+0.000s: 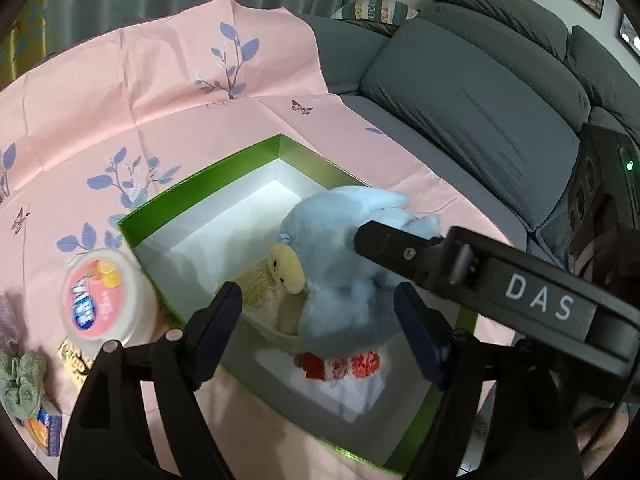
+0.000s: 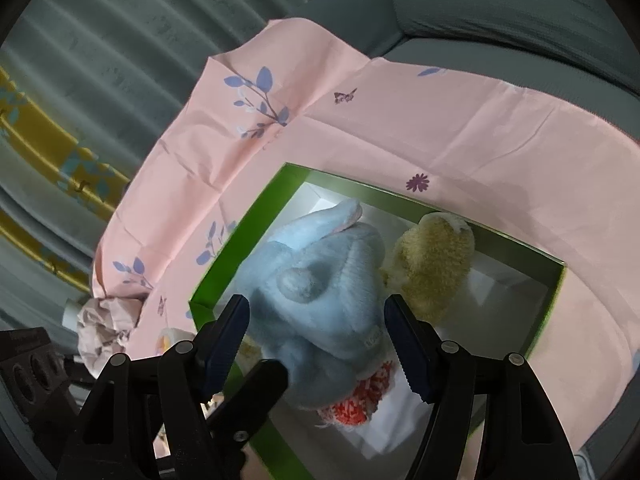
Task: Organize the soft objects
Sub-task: 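Lower the elephant into the box and open the right gripper, then withdraw the right gripper from the green box, then move the right gripper to the purple mesh bath puff and grasp it, then lift the bath puff with the right gripper and carry it over the box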
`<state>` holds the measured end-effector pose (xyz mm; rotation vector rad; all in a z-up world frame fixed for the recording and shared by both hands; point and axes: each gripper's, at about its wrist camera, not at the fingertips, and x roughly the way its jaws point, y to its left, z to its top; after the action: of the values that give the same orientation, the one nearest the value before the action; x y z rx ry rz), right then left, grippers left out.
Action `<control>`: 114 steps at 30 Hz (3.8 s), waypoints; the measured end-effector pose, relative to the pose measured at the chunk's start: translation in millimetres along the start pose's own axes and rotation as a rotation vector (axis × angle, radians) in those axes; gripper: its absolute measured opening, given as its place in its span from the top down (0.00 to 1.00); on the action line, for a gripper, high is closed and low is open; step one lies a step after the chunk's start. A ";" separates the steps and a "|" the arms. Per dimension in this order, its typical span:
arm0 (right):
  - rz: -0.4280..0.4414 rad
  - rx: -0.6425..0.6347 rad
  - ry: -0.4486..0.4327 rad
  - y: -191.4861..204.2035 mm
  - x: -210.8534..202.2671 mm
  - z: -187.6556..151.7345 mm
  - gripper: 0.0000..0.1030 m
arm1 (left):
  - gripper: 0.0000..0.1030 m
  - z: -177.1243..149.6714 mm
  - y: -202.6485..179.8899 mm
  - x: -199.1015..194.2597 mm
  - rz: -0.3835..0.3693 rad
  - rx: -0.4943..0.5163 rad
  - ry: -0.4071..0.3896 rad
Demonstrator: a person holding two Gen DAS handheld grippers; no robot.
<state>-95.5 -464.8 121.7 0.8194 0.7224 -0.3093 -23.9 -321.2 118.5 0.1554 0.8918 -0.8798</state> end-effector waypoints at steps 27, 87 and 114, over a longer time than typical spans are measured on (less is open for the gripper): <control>0.013 -0.412 -0.033 122.1 -48.5 -105.7 0.07 | 0.01 -113.7 114.9 -174.4 0.168 -0.235 -0.155; 0.161 -0.712 0.202 327.6 88.3 -176.4 0.91 | 0.01 -228.3 244.4 -229.6 0.393 -0.632 -0.138; 0.090 -0.697 0.470 186.7 31.0 -241.6 0.60 | 0.04 -225.6 205.2 -199.5 0.315 -0.556 -0.071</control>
<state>-89.4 -159.5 91.5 0.2484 1.1398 0.2285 -76.2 36.6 73.6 -0.2131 0.9817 -0.3229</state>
